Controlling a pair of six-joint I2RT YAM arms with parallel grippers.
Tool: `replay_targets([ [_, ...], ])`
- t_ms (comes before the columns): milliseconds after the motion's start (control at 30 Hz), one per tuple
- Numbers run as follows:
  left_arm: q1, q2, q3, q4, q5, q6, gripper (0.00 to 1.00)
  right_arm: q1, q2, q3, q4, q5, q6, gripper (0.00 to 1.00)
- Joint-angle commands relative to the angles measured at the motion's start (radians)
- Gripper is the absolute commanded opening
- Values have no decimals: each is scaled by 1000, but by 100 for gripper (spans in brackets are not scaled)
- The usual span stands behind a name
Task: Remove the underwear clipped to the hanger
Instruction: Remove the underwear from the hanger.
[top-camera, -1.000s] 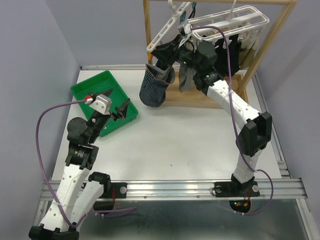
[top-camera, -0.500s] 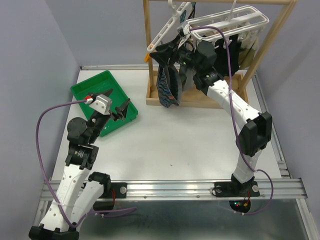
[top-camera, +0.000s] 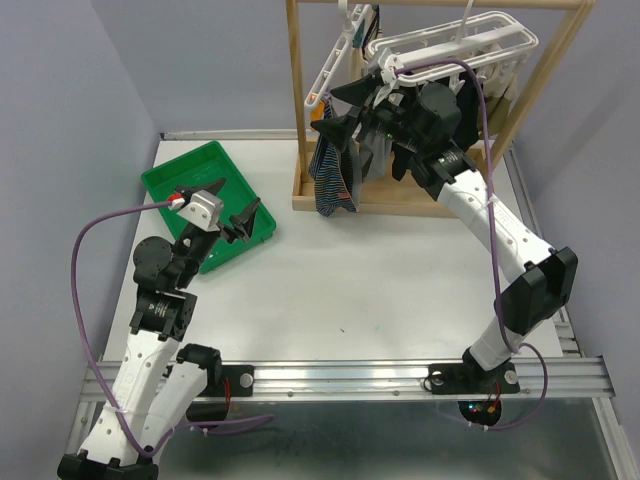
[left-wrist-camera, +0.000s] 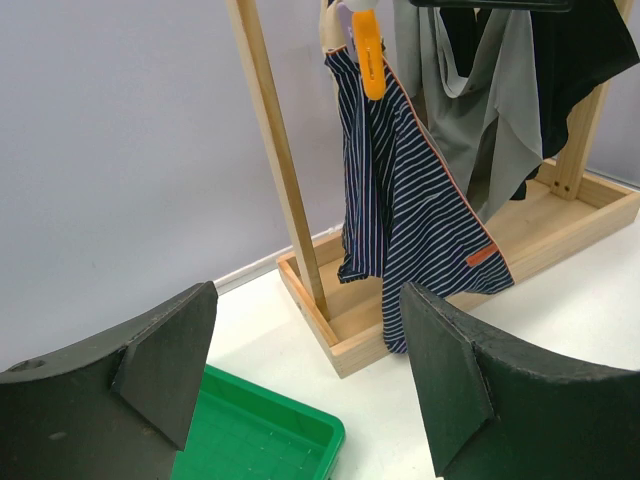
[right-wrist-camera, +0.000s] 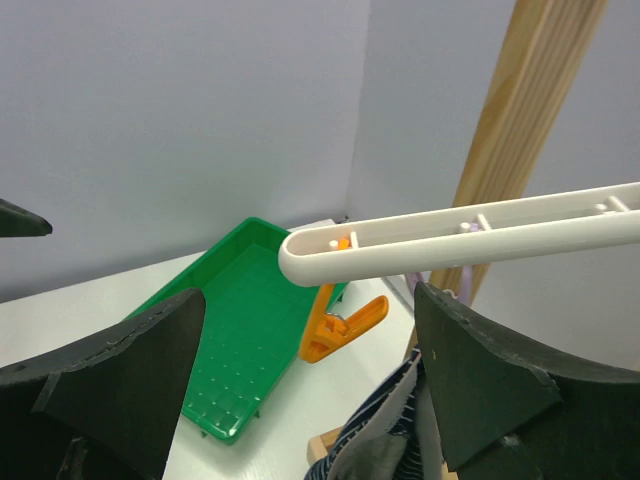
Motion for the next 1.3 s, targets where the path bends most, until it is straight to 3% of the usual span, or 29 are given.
replay_targets([
  [0,8,-22,-13,54,14,-4,85,-33,-56,-28,-67,-13,-99,90],
  [367,8,-23,-13,57,19,-9,85,-85,-50,10,-211,-39,-234,90],
  [667,8,-18,-13,57,22,-9,85,-84,10,75,-216,-28,-349,87],
  [1267,8,-18,-13,54,22,-9,85,-82,179,280,-216,-24,-390,74],
])
